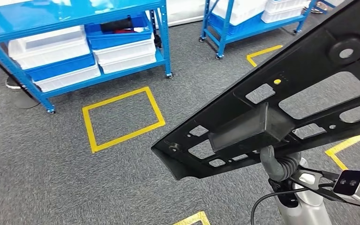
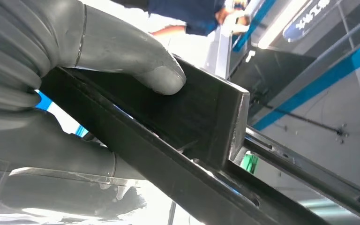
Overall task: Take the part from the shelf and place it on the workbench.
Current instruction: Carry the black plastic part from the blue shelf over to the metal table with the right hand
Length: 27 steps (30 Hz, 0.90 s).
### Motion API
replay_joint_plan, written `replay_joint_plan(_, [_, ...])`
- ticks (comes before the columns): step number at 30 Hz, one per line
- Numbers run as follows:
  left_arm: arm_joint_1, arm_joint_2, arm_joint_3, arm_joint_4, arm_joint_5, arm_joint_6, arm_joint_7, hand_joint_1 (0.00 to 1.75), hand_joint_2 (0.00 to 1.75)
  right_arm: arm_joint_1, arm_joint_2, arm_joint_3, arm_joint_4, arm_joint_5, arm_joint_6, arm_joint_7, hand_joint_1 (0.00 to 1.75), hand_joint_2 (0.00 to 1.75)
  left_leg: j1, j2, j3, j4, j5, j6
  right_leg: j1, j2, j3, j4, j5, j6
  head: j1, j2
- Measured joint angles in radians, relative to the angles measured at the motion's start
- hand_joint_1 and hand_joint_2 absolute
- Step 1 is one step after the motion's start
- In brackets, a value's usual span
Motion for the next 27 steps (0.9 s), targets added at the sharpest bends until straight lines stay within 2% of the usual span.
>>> replay_joint_plan(1, [0.002,0.000,0.000,0.000,0.000,0.001,0.000,0.00,1.75,0.001,0.000,0.000,0.001,0.001,0.001,0.000,1.75,1.75,0.000,-0.003,-0.019,0.037,-0.005,-0.001,0.000,0.011,-0.001,0.001,0.000,0.000,0.000,0.000])
replay_joint_plan(2, [0.003,-0.001,0.000,0.000,-0.001,0.001,0.000,0.00,1.75,0.002,0.000,0.000,0.002,0.001,0.002,0.000,1.75,1.75,0.000,-0.004,-0.020,0.032,0.012,0.000,0.000,0.024,-0.001,0.003,0.000,0.000,0.000,0.000])
replay_joint_plan(3, [0.002,-0.001,0.000,0.001,-0.003,0.003,0.000,0.00,1.75,0.003,0.000,0.000,0.003,0.001,0.004,0.000,1.75,1.75,0.001,-0.007,0.000,-0.015,0.047,0.002,0.000,0.036,0.000,0.005,0.000,0.001,0.000,0.000])
replay_joint_plan(4, [0.002,-0.001,-0.001,0.001,-0.005,0.005,0.000,0.00,1.75,0.003,0.000,0.000,0.003,0.000,0.007,0.000,1.75,1.75,0.002,-0.016,0.032,-0.087,0.088,0.004,0.000,0.047,0.000,0.007,-0.001,0.002,0.000,0.000])
replay_joint_plan(6, [0.000,-0.001,-0.004,0.001,-0.010,0.011,0.001,0.00,1.75,0.004,0.000,-0.002,0.005,-0.004,0.018,-0.002,1.75,1.75,0.003,-0.050,0.087,-0.214,0.136,0.010,0.001,0.068,-0.003,0.012,-0.001,0.009,0.000,0.000])
replay_joint_plan(8, [-0.002,-0.001,-0.007,0.002,-0.015,0.016,0.004,0.00,1.75,0.008,0.001,-0.005,0.010,-0.007,0.032,-0.011,1.75,1.75,0.003,-0.066,0.102,-0.251,0.139,0.014,-0.001,0.085,-0.011,0.014,0.002,0.020,0.000,0.000])
replay_joint_plan(10, [-0.005,-0.001,-0.014,0.002,-0.024,0.016,0.005,0.00,1.75,0.018,0.003,-0.014,0.015,-0.005,0.043,-0.026,1.75,1.75,0.003,-0.049,0.104,-0.256,0.145,0.025,-0.004,0.095,-0.016,0.014,0.004,0.032,0.000,0.000])
replay_joint_plan(12, [-0.010,0.002,-0.023,0.002,-0.031,0.012,0.002,0.00,1.75,0.027,0.004,-0.027,0.016,-0.001,0.053,-0.037,1.75,1.75,0.006,-0.031,0.106,-0.264,0.152,0.039,-0.003,0.063,-0.035,0.052,-0.023,0.042,0.000,0.000])
replay_joint_plan(14, [-0.010,0.007,-0.026,0.002,-0.026,0.007,-0.013,0.00,1.75,0.030,0.008,-0.038,0.019,-0.002,0.067,-0.041,1.75,1.75,0.005,-0.010,0.105,-0.267,0.154,0.045,-0.004,0.012,-0.094,0.174,-0.087,0.047,0.000,0.000])
replay_joint_plan(15, [-0.008,0.011,-0.026,0.002,-0.019,0.003,-0.025,0.00,1.75,0.030,0.012,-0.040,0.022,-0.005,0.072,-0.039,1.75,1.75,0.004,0.002,0.104,-0.266,0.153,0.046,-0.006,-0.001,-0.129,0.245,-0.117,0.050,0.000,0.000])
replay_joint_plan(16, [-0.007,0.016,-0.026,0.002,-0.011,-0.001,-0.037,0.00,1.75,0.030,0.017,-0.042,0.025,-0.008,0.075,-0.034,1.75,1.75,0.003,0.014,0.103,-0.266,0.152,0.046,-0.009,-0.008,-0.153,0.294,-0.130,0.053,0.000,0.000])
replay_joint_plan(17, [-0.008,0.021,-0.026,0.002,-0.005,-0.005,-0.047,0.00,1.75,0.028,0.022,-0.042,0.027,-0.010,0.075,-0.028,1.75,1.75,0.003,0.026,0.103,-0.266,0.151,0.045,-0.011,-0.012,-0.158,0.305,-0.124,0.054,0.000,0.000])
replay_joint_plan(18, [-0.010,0.025,-0.026,0.002,-0.001,-0.008,-0.053,0.00,1.75,0.026,0.026,-0.042,0.029,-0.012,0.074,-0.023,1.75,1.75,0.003,0.037,0.104,-0.265,0.150,0.043,-0.013,-0.016,-0.141,0.276,-0.101,0.055,0.000,0.000])
replay_joint_plan(20, [-0.013,0.031,-0.026,0.002,0.001,-0.013,-0.057,0.00,1.75,0.020,0.031,-0.042,0.031,-0.014,0.073,-0.018,1.75,1.75,0.002,0.055,0.108,-0.263,0.145,0.037,-0.012,-0.047,-0.062,0.132,-0.042,0.051,0.000,0.000])
replay_joint_plan(21, [-0.014,0.034,-0.026,0.002,0.002,-0.014,-0.058,0.00,1.75,0.017,0.034,-0.042,0.031,-0.015,0.073,-0.018,1.75,1.75,-0.001,0.062,0.110,-0.261,0.142,0.032,-0.009,-0.062,-0.028,0.069,-0.022,0.046,0.000,0.000])
replay_joint_plan(22, [-0.015,0.037,-0.026,0.002,0.002,-0.014,-0.060,0.00,1.75,0.014,0.036,-0.042,0.031,-0.016,0.073,-0.018,1.75,1.75,-0.003,0.069,0.111,-0.260,0.140,0.026,-0.006,-0.072,-0.008,0.030,-0.013,0.041,0.000,0.000])
replay_joint_plan(23, [-0.015,0.039,-0.025,0.002,0.003,-0.014,-0.061,0.00,1.75,0.013,0.038,-0.042,0.031,-0.018,0.073,-0.018,1.75,1.75,-0.005,0.077,0.112,-0.259,0.138,0.020,-0.002,-0.073,-0.004,0.017,-0.014,0.036,0.000,0.000])
replay_joint_plan(25, [-0.016,0.041,-0.025,0.002,0.008,-0.013,-0.062,0.00,1.75,0.012,0.045,-0.042,0.031,-0.020,0.071,-0.020,1.75,1.75,-0.003,0.088,0.113,-0.259,0.134,0.008,-0.002,-0.051,-0.007,0.016,-0.010,0.025,0.000,0.000])
replay_joint_plan(27, [-0.019,0.041,-0.025,0.002,0.010,-0.009,-0.063,0.00,1.75,0.012,0.056,-0.041,0.031,-0.016,0.058,-0.029,1.75,1.75,0.001,0.059,0.102,-0.225,0.106,-0.003,-0.005,-0.032,-0.006,0.011,-0.005,0.013,0.000,0.000])
